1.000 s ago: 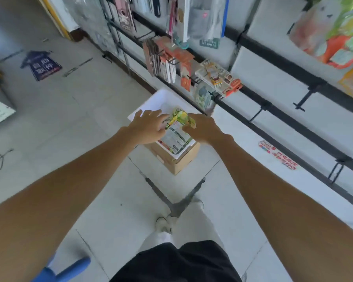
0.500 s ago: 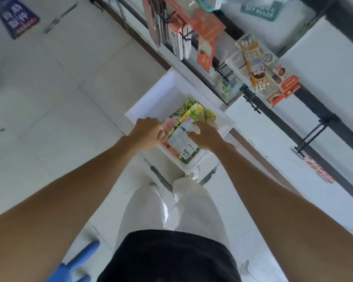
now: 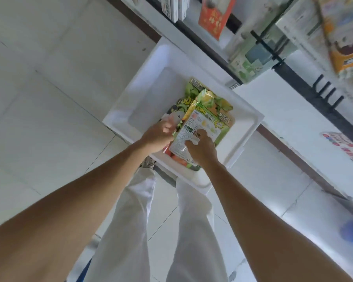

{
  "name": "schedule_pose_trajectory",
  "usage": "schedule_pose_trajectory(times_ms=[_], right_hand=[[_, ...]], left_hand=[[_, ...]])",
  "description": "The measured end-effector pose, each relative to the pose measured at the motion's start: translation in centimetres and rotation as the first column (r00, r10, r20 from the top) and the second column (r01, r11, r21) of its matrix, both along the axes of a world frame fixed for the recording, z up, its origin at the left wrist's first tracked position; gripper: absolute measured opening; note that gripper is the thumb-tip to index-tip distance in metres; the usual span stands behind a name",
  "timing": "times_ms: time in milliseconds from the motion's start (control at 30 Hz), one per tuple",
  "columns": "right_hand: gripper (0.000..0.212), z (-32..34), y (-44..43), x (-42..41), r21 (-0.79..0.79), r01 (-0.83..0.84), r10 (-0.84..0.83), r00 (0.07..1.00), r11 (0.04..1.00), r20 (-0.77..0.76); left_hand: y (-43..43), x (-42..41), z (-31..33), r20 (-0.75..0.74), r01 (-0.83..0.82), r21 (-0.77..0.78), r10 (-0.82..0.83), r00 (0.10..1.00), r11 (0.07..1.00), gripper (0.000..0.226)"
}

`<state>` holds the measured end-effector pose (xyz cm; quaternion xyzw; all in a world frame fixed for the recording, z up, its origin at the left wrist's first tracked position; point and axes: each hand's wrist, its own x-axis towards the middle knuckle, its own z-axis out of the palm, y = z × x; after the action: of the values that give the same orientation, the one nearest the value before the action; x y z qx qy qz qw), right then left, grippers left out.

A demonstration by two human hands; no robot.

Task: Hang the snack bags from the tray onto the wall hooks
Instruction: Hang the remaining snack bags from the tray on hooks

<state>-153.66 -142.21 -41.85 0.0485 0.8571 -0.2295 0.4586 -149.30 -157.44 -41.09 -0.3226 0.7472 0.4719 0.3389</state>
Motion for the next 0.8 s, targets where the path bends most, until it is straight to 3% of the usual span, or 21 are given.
schedule_pose_trajectory(times_ms=[100, 267, 400, 533, 633, 700, 800], right_hand=[[0.067, -1.6, -1.1, 0.6, 0.022, 0.152, -0.152, 0.988, 0.988, 0.023], [0.079, -2.3, -2.1, 1.5, 0.024, 0.234, -0.233, 0.972, 0.972, -0.036], [0.095, -1.2, -2.4, 1.3, 0.003, 0.303, -0.303, 0.952, 0.953, -0.045], [0.087, 0.3, -2.4, 0.9, -0.016, 0.364, -0.363, 0.926, 0.931, -0.101], [0.089, 1.5, -2.7, 1.3, -0.06, 0.436, -0.44, 0.895, 0.898, -0.07], [0.086, 2.0, -2.7, 1.3, -0.076, 0.505, -0.508, 0.861, 0.86, -0.035], [0.062, 2.6, -2.0, 1.0, -0.039, 0.531, -0.533, 0.843, 0.846, -0.075]], left_hand=[[-0.6, -0.5, -1.8, 0.06, -0.009, 0.094, 0.003, 0.998, 0.996, 0.057], [-0.1, -0.6, -3.2, 0.065, 0.098, 0.193, -0.112, 0.992, 0.976, 0.083], [-0.9, -1.2, -1.6, 0.186, -0.081, 0.345, 0.017, 0.982, 0.935, 0.083], [-1.1, -2.0, 0.3, 0.233, -0.129, 0.479, 0.016, 0.972, 0.868, 0.076], [-0.7, -1.8, 2.1, 0.226, -0.123, 0.539, -0.003, 0.974, 0.833, 0.057], [-0.3, -1.3, 2.7, 0.234, -0.124, 0.566, -0.015, 0.972, 0.815, 0.065], [0.4, -0.7, 3.8, 0.201, -0.042, 0.581, -0.094, 0.975, 0.812, 0.079]])
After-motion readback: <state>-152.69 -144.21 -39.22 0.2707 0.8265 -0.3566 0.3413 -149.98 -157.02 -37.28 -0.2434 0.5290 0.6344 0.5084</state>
